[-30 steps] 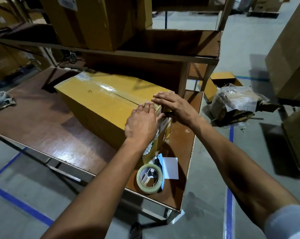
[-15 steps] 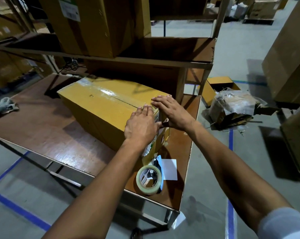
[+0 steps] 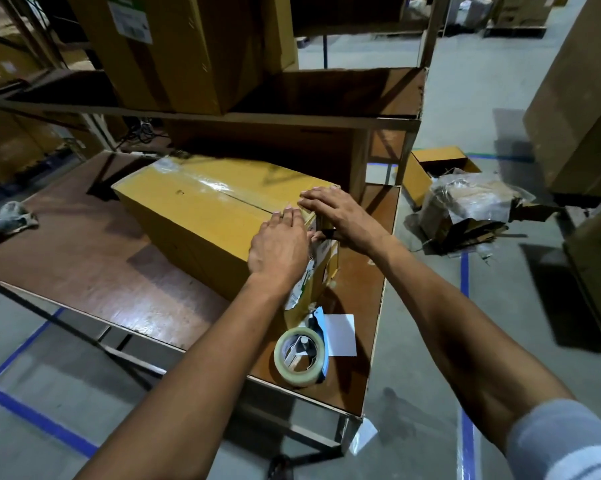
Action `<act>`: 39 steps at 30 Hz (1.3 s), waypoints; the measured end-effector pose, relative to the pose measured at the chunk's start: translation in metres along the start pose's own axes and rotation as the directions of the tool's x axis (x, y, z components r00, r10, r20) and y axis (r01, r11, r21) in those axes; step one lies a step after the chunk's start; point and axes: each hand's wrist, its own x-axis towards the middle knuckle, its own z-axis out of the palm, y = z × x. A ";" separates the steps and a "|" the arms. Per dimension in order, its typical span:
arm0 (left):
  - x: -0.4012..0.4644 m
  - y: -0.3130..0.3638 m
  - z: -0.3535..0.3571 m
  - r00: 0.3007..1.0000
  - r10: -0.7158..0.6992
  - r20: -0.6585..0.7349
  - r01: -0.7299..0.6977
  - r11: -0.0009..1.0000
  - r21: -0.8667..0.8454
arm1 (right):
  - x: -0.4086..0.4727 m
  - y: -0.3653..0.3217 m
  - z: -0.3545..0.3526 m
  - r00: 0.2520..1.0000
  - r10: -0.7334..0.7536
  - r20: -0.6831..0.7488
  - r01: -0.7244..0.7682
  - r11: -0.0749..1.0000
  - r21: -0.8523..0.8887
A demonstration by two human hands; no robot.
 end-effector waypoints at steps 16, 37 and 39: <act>-0.005 -0.002 0.004 0.999 0.030 0.010 -0.031 0.999 0.038 | 0.003 -0.009 -0.016 0.991 0.001 0.134 0.016 0.992 -0.124; 0.002 -0.001 0.013 0.997 0.056 -0.058 -0.049 0.992 0.120 | -0.006 -0.004 -0.001 0.997 0.054 0.056 -0.038 0.968 -0.247; 0.002 -0.003 0.014 0.996 0.069 -0.062 -0.060 0.990 0.125 | -0.006 -0.009 -0.002 0.994 0.078 0.071 -0.058 0.965 -0.255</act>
